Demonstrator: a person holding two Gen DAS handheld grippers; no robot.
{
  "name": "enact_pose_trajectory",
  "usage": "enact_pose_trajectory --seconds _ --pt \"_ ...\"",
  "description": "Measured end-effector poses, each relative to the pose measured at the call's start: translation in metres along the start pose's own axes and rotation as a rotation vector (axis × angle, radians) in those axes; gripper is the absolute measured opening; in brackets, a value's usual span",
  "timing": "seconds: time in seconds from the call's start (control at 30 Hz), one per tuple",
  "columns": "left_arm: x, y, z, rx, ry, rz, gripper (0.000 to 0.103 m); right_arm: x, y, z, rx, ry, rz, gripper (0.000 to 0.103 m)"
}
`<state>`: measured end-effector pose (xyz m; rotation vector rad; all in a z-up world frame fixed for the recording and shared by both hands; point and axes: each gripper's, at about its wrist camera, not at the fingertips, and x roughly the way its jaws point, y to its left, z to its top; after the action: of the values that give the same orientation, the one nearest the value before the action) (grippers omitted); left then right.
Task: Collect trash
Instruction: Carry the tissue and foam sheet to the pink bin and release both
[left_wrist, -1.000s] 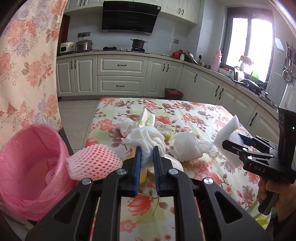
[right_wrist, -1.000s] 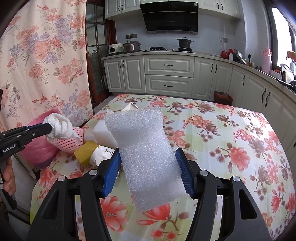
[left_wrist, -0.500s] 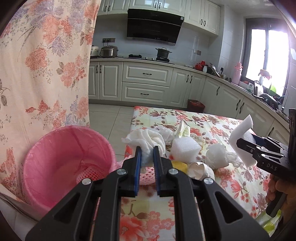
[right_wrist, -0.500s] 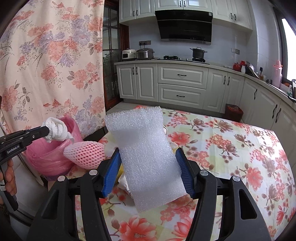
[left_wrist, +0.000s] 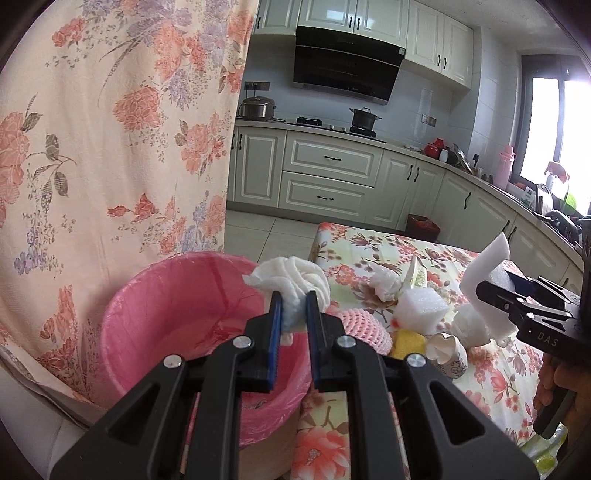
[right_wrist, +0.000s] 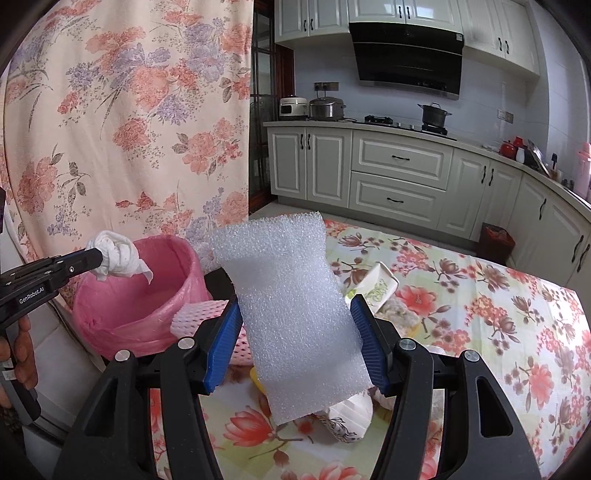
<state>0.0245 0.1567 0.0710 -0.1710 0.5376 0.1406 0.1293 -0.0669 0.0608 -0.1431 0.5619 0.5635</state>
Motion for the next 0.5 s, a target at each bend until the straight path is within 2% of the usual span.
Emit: enact_pose_trajectory --seconds 0.5 --pt "-0.013 0.051 -0.001 -0.056 -0.016 0.088 0.013 0.036 0.065 0.032 -0.052 0.020 0.139 0.057"
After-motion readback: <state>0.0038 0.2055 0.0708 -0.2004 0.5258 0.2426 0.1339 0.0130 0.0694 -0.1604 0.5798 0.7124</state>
